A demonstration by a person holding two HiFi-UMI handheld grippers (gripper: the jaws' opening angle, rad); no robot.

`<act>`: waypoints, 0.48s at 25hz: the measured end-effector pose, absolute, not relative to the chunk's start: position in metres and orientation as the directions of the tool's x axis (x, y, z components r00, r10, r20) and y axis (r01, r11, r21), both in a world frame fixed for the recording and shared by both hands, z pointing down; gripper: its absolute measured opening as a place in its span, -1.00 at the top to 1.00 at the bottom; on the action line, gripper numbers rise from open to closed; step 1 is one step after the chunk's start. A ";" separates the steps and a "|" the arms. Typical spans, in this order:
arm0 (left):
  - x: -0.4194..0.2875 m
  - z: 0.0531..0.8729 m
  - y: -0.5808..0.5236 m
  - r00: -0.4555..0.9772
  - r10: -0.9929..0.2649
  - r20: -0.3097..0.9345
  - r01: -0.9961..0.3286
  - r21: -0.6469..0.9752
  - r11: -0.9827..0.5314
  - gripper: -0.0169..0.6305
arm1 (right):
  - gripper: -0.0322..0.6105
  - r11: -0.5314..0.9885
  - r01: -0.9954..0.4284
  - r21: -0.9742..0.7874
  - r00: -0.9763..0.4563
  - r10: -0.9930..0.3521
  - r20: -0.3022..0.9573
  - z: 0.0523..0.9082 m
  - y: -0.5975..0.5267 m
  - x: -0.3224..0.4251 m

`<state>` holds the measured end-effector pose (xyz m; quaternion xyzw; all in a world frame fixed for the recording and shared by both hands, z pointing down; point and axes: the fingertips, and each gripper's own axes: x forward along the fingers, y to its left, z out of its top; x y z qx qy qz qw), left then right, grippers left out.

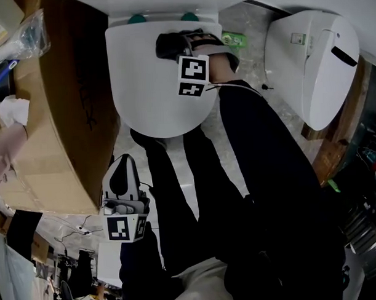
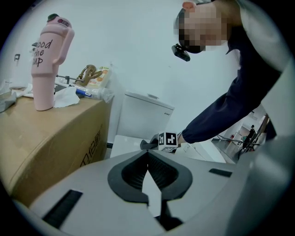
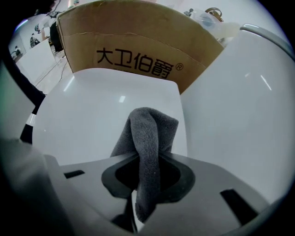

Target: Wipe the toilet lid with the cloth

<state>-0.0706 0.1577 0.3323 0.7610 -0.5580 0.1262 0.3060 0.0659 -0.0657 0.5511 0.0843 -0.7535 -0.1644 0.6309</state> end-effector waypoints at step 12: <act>-0.070 0.328 0.169 0.383 -0.784 0.489 -0.912 0.337 -0.235 0.91 | 0.68 0.971 0.119 0.207 -0.170 -0.185 0.968 0.569 0.100 0.071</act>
